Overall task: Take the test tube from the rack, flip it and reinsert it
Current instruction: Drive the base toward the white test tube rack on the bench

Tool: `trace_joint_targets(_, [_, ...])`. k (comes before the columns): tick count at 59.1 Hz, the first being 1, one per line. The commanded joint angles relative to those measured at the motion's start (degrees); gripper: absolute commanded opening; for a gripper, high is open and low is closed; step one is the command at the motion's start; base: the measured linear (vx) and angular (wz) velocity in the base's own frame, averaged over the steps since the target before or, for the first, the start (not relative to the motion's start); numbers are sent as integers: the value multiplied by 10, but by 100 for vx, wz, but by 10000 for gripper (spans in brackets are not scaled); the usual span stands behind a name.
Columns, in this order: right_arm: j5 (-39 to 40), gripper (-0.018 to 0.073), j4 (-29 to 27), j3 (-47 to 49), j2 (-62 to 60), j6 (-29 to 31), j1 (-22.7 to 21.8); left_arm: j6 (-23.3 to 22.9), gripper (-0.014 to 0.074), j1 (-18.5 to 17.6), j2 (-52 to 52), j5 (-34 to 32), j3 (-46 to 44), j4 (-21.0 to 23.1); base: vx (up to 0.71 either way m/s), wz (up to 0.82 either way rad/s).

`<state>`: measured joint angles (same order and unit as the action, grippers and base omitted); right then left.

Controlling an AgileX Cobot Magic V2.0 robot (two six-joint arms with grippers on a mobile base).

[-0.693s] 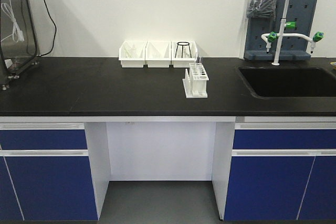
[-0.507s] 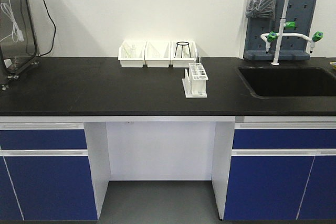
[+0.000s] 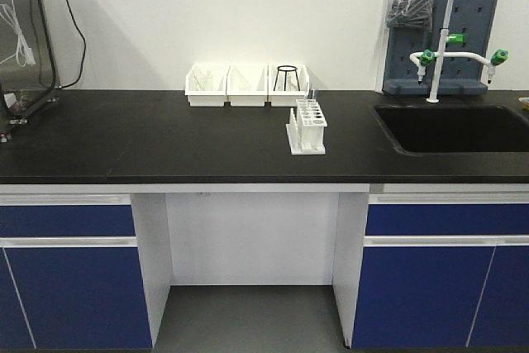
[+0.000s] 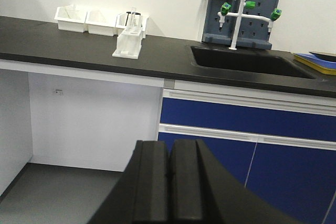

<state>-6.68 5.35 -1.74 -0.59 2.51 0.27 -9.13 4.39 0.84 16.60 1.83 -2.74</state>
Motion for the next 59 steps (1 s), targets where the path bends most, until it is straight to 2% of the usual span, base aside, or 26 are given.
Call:
trace_joint_targets(1, [44, -13, 3, 0, -6, 6, -2, 0, -6, -4, 7, -50, 0, 2, 4, 1])
trace_joint_targets(27, [44, -13, 3, 0, -6, 6, -2, 0, -6, -4, 7, -50, 0, 2, 14, 4])
trace_joint_targets(59, [44, -13, 3, 0, -6, 6, -2, 0, -6, -4, 7, -50, 0, 2, 31, -4])
